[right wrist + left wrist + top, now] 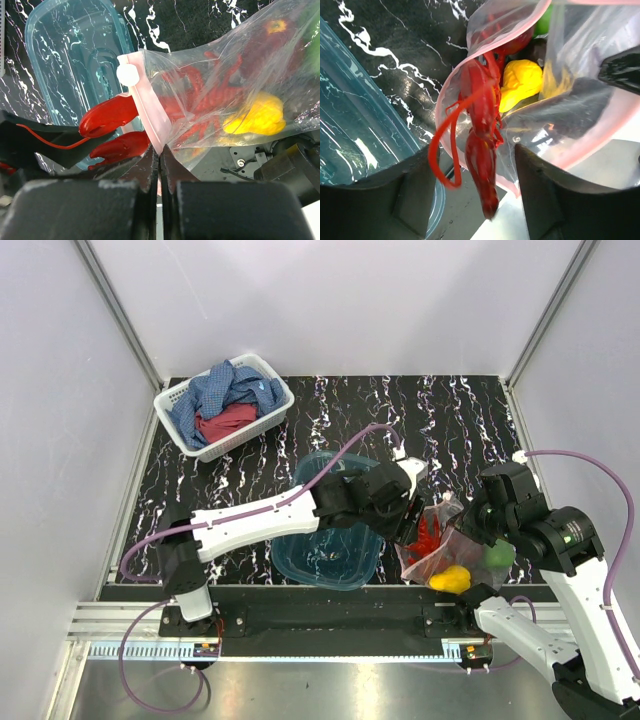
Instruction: Open the zip-top bag and remove the fake food
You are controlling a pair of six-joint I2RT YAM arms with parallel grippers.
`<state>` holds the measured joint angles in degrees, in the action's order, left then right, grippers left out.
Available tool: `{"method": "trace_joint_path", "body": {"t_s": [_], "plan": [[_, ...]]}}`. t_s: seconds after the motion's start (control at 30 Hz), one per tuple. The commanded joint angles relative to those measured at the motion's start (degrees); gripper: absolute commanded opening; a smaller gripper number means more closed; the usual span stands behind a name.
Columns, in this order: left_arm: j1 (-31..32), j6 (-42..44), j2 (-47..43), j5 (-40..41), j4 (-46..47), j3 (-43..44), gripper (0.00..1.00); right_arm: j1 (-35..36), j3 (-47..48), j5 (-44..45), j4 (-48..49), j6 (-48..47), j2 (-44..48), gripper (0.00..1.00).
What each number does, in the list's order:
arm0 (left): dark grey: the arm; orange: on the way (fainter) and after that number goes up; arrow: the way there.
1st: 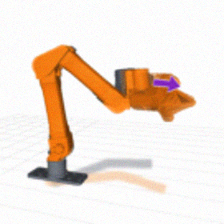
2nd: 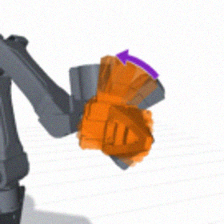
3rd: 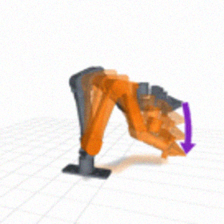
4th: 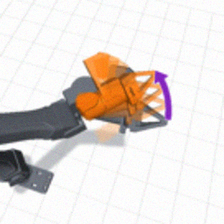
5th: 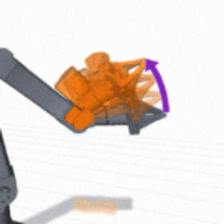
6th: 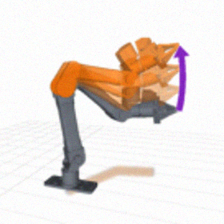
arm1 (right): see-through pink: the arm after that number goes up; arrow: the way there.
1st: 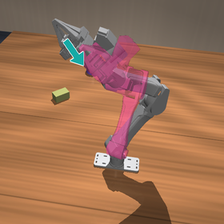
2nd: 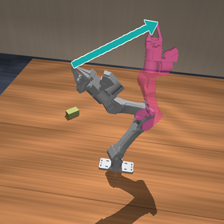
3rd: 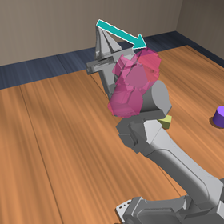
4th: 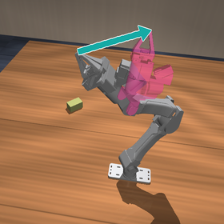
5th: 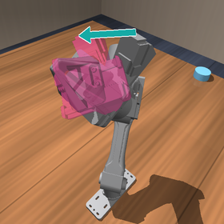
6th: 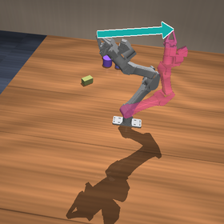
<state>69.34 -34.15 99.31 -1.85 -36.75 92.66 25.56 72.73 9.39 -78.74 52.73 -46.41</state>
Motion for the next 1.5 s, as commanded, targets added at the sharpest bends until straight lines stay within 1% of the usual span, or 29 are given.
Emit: {"method": "trace_joint_path", "body": {"t_s": [0.0,0.03,0.07,0.1,0.13,0.17,0.2,0.23,0.43,0.47,0.63,0.73,0.77,0.8,0.83,0.93,1.03,1.1,1.17,1.23,1.3,1.47], "plan": [[0.3,0.8,0.1,-1.3,1.9,2.5,0.58,-0.1,2.4,0.2,-0.7,-0.3,0.0,0.00],[0.2,0.8,0.4,-1.3,1.9,2.7,0.55,-0.1,2.4,0.2,-0.7,-0.4,0.1,0.00],[0.3,0.8,1.0,-1.5,1.9,3.0,0.44,-0.1,2.4,0.2,-0.7,-0.5,0.1,0.00],[0.2,1.2,1.2,-1.6,1.6,3.8,0.38,-0.1,2.4,0.2,-0.7,-0.7,0.1,0.00],[0.3,1.4,1.3,-1.7,1.2,4.5,0.28,-0.1,2.4,0.3,-0.8,-0.8,0.1,0.00],[0.3,1.6,1.3,-1.2,0.7,5.2,0.11,-0.1,2.3,0.5,-0.8,-0.9,0.2,0.00],[0.4,2.5,1.2,-0.6,-0.3,6.5,0.03,-0.1,2.0,0.8,-0.7,-1.0,0.3,0.00],[0.9,3.0,0.9,-0.1,-0.9,7.3,0.00,-0.2,1.7,1.1,-0.9,-1.1,0.4,0.00],[3.4,7.9,-1.7,1.7,-5.9,13.2,0.00,-0.1,0.7,2.5,-0.5,-1.8,0.1,0.00],[3.9,8.8,-2.0,3.9,-6.9,14.1,0.00,-0.1,0.8,2.7,-0.5,-1.9,-0.1,0.00],[6.2,11.6,-5.5,5.1,-11.6,16.9,0.00,-0.1,1.5,4.4,-0.6,-2.8,-1.7,0.00],[6.7,14.2,-9.2,7.9,-12.6,17.2,0.00,-0.1,1.5,5.5,-0.4,-3.7,-2.5,0.00],[6.6,14.8,-10.2,11.0,-12.7,17.2,0.00,-0.1,1.3,5.8,-0.4,-4.0,-2.5,0.00],[6.5,15.3,-11.8,12.4,-12.6,17.4,0.00,-0.1,1.3,5.9,-0.1,-4.2,-2.6,0.00],[6.3,15.7,-12.3,14.8,-12.6,17.6,0.00,-0.1,1.3,5.8,-0.1,-4.3,-2.6,0.00],[5.8,17.4,-12.9,17.0,-12.6,20.4,0.00,-0.1,1.0,5.2,0.2,-4.7,-2.5,0.00],[4.2,17.8,-13.0,15.6,-12.9,23.3,0.00,-0.1,0.5,4.6,-0.2,-5.0,-2.3,0.00],[2.7,18.4,-13.5,15.4,-15.0,25.4,0.00,-0.1,0.0,4.7,-0.7,-5.0,-2.0,0.00],[1.2,19.6,-14.4,12.4,-16.6,25.5,0.00,-0.1,-0.1,4.9,-1.0,-5.2,-1.2,0.00],[-1.1,21.2,-16.8,9.1,-17.3,23.7,0.00,-0.1,0.0,5.1,-1.1,-5.6,-0.9,0.00],[-3.2,23.9,-19.1,7.8,-19.6,22.5,0.00,-0.1,0.4,5.7,-1.3,-7.0,-0.9,0.00],[-7.4,28.5,-25.2,5.2,-22.8,15.3,0.00,-0.1,2.9,8.3,-3.4,-9.8,-2.6,0.00]]}}
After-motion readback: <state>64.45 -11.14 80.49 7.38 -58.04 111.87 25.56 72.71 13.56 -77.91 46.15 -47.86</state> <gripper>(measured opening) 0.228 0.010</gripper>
